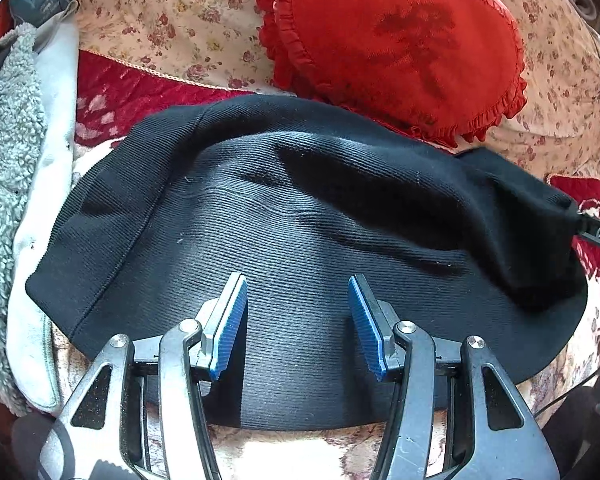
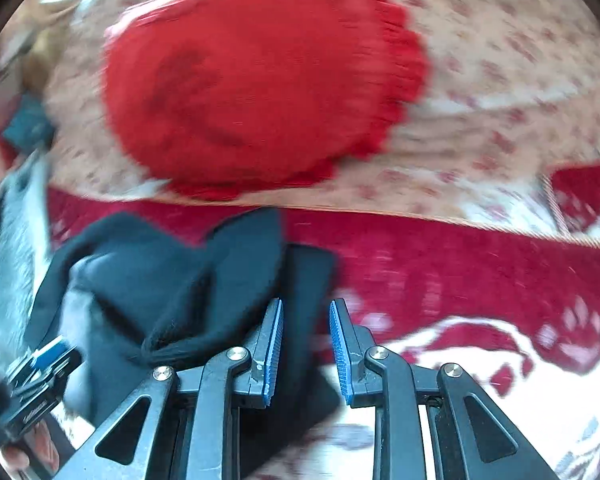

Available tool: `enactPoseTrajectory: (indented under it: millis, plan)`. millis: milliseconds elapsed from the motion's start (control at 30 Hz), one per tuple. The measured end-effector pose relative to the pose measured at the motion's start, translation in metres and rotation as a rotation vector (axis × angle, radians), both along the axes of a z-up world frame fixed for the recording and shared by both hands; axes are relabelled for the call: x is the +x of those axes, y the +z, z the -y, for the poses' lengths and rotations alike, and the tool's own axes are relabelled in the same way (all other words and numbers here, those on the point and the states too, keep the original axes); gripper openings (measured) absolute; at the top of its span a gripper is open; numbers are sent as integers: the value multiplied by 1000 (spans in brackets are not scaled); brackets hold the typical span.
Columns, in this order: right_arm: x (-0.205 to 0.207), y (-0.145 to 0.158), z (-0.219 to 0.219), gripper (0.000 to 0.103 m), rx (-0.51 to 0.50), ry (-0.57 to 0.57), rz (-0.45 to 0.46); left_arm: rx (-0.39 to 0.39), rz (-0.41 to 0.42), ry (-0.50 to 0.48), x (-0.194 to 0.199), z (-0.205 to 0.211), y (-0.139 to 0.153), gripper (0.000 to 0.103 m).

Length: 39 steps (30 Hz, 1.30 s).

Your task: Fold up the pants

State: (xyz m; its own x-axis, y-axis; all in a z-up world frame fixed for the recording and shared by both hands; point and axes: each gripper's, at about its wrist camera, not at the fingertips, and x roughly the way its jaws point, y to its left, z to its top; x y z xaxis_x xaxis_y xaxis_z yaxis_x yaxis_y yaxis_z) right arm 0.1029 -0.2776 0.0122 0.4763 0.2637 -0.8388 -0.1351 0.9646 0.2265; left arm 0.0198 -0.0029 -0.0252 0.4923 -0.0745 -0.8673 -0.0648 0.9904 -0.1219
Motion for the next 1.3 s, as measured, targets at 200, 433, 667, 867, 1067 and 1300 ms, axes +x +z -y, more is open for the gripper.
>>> enactPoseTrajectory:
  millis: [200, 433, 667, 867, 1067, 1300]
  plan:
    - [2, -7, -11, 24, -27, -17, 0, -1, -4, -16, 1, 4, -2, 52]
    - [31, -40, 28, 40, 90, -146, -102, -12, -21, -6, 2, 2, -8, 52]
    - [43, -42, 30, 7, 195, -136, -63, -3, -25, -16, 0, 6, -9, 52]
    - [11, -14, 39, 4, 58, -129, 27, -15, -25, -20, -5, 10, -6, 52]
    - [-45, 26, 61, 4, -115, -105, 93, -25, -11, -40, -15, 22, 2, 52]
    - [-93, 32, 88, 4, -296, -80, 51, -37, 3, -79, -25, 41, 11, 52]
